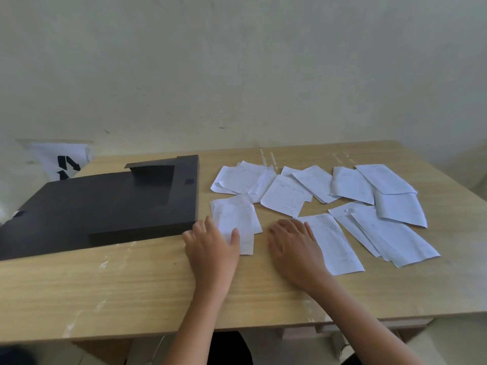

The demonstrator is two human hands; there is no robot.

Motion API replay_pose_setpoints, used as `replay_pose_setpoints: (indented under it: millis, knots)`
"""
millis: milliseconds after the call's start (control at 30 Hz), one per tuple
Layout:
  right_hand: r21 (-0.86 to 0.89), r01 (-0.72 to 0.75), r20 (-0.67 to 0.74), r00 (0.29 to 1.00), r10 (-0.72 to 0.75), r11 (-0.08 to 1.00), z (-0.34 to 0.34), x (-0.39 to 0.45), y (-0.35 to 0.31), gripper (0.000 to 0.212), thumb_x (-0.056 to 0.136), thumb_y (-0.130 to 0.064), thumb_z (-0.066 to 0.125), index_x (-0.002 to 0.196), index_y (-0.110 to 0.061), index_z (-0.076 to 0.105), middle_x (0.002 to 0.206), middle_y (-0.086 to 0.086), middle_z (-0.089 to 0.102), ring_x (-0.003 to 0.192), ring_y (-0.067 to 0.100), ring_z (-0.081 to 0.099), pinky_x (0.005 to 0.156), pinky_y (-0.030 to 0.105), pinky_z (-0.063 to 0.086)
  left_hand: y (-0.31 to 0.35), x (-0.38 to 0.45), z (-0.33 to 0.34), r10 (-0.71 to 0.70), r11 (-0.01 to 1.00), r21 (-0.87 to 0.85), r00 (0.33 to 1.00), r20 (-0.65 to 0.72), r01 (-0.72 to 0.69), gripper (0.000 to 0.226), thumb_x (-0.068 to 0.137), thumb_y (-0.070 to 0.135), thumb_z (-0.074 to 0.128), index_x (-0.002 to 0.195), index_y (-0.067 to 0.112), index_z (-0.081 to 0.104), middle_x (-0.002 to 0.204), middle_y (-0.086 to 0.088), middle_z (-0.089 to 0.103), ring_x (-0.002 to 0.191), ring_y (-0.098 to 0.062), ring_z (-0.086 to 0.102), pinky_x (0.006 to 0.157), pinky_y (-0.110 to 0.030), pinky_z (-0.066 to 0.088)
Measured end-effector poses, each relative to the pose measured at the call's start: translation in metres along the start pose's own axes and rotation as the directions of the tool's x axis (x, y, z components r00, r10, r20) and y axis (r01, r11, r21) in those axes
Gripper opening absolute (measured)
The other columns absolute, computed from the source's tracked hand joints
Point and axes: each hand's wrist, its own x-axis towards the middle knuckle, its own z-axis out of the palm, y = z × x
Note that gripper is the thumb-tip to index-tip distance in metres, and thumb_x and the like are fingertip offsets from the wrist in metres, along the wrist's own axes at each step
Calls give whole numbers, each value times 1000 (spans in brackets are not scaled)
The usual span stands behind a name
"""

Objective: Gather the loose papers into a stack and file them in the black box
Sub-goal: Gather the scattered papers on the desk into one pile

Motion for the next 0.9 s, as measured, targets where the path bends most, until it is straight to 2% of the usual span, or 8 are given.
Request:
replay_pose_setpoints:
  millis: [100,167,333,467,600,667,733,900]
  knots:
    - [-76,-106,-51,993,102,992,2,1,2,36,99,-31,37,130,-25,54,151,-1,41,146,23,26,123,44,14,16,3,7,-56,991,129,996,69,46,58,94,56,50,129,10,53,122,-11,59,105,-30,48,81,-37,47]
    - [-59,-180,-69,982,176,982,2,1,3,36,97,-28,40,129,-21,55,150,2,44,143,25,31,119,43,23,26,7,10,-107,980,177,989,106,87,55,96,53,50,129,9,50,124,-13,56,107,-31,48,81,-36,47]
    - [108,-138,-44,989,144,984,0,1,7,35,100,-20,40,131,-13,55,143,2,50,138,20,35,114,29,26,33,19,14,-171,983,96,975,143,158,52,95,46,59,128,8,51,128,-17,51,112,-35,53,85,-40,49]
    - [278,-164,-1,985,171,946,-3,1,13,45,100,-15,40,144,-16,47,153,0,40,145,16,28,116,31,28,27,22,16,-162,987,48,977,141,156,50,92,51,61,117,8,58,123,-15,57,112,-34,52,85,-42,47]
    - [86,-311,-126,939,320,947,-12,1,29,45,95,-22,50,139,-10,51,154,10,37,146,28,22,117,42,29,19,22,16,-132,991,10,985,114,132,56,88,54,64,126,13,59,119,-13,63,108,-34,52,81,-41,47]
    - [-13,-369,-109,924,365,929,-17,0,36,47,95,-36,52,133,-8,52,149,13,41,142,33,27,117,44,28,18,18,16,-75,995,-67,994,78,80,56,87,50,66,132,19,54,117,-7,66,104,-31,57,80,-41,51]
    - [-42,-374,-83,925,370,926,-18,-1,41,49,95,-46,52,127,-9,56,141,9,49,133,31,37,113,42,32,19,14,13,-20,970,-240,999,49,31,52,89,39,67,136,25,48,113,0,69,97,-26,64,78,-43,55]
    - [96,-354,-132,922,364,930,-19,-6,50,60,86,-54,61,129,-12,57,133,3,55,121,24,42,96,34,44,39,19,-10,-27,716,-697,999,30,41,54,91,25,72,139,29,47,117,17,59,95,-3,61,73,-24,51]
